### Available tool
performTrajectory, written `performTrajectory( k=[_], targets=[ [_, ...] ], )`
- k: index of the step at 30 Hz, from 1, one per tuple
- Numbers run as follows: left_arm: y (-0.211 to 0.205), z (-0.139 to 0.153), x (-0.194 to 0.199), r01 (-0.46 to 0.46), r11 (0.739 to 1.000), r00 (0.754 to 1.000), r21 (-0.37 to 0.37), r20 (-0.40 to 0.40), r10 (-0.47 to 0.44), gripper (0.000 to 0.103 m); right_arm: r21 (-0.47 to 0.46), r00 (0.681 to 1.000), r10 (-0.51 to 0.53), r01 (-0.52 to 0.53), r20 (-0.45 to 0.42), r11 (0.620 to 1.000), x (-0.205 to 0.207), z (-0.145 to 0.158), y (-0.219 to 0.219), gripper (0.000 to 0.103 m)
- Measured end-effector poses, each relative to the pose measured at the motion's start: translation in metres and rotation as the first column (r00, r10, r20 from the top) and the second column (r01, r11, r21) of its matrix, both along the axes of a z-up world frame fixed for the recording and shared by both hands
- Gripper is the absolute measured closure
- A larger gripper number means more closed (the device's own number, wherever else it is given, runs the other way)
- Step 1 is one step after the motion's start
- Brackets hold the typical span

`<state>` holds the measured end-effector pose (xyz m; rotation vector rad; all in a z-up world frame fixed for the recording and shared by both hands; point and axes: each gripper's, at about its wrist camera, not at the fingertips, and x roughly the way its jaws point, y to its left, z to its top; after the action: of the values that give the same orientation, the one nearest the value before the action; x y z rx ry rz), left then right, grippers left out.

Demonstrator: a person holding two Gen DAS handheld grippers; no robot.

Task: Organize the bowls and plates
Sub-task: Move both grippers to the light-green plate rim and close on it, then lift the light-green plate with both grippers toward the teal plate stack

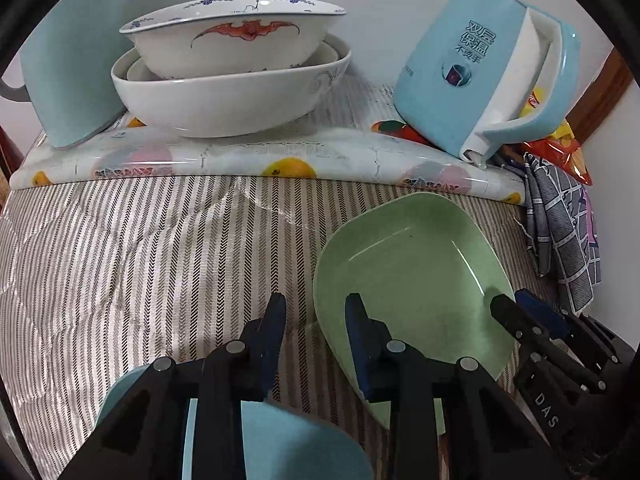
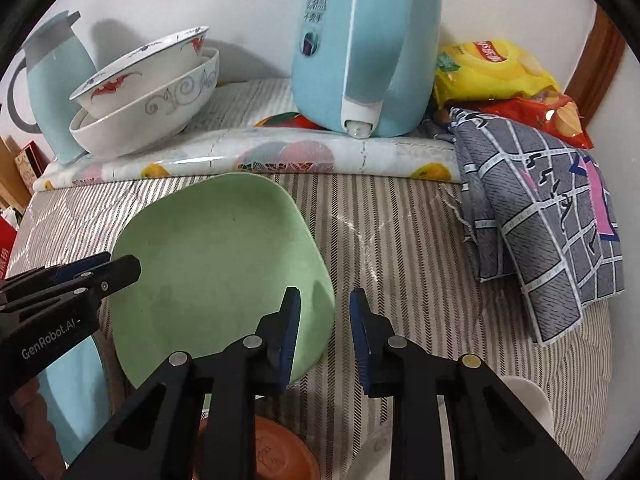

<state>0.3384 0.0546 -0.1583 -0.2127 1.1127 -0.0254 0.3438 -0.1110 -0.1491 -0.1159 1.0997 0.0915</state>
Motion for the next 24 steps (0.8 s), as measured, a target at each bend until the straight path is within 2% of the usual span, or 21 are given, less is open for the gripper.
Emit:
performTrajectory(
  k=[2, 5, 7, 12, 24],
  targets=[
    [-0.001, -0.003, 0.003, 0.002, 1.000, 1.000, -0.004, -0.007, -0.002, 0.075, -0.014, 1.000, 0.003, -0.003, -0.003, 1.000, 0.001, -0.003, 0.002, 0.083],
    [-0.003, -0.007, 0.005, 0.008, 1.000, 1.000, -0.003, -0.016, -0.008, 0.082, -0.019, 1.000, 0.006, -0.006, -0.010, 1.000, 0.002, -0.008, 0.004, 0.090],
    [-0.005, -0.010, 0.006, 0.014, 1.000, 1.000, -0.005, -0.014, -0.015, 0.093, -0.034, 1.000, 0.006, -0.006, -0.002, 0.999, 0.002, -0.009, 0.005, 0.093],
    [-0.006, -0.007, 0.005, 0.012, 1.000, 1.000, 0.004, 0.016, -0.012, 0.093, -0.032, 0.999, -0.004, 0.005, 0.041, 0.999, -0.001, -0.002, 0.004, 0.097],
    [0.003, 0.042, -0.024, 0.011, 1.000, 0.994, 0.001, 0.111, -0.011, 0.094, 0.037, 0.992, -0.003, -0.001, 0.128, 0.999, -0.028, 0.043, -0.001, 0.098]
  ],
)
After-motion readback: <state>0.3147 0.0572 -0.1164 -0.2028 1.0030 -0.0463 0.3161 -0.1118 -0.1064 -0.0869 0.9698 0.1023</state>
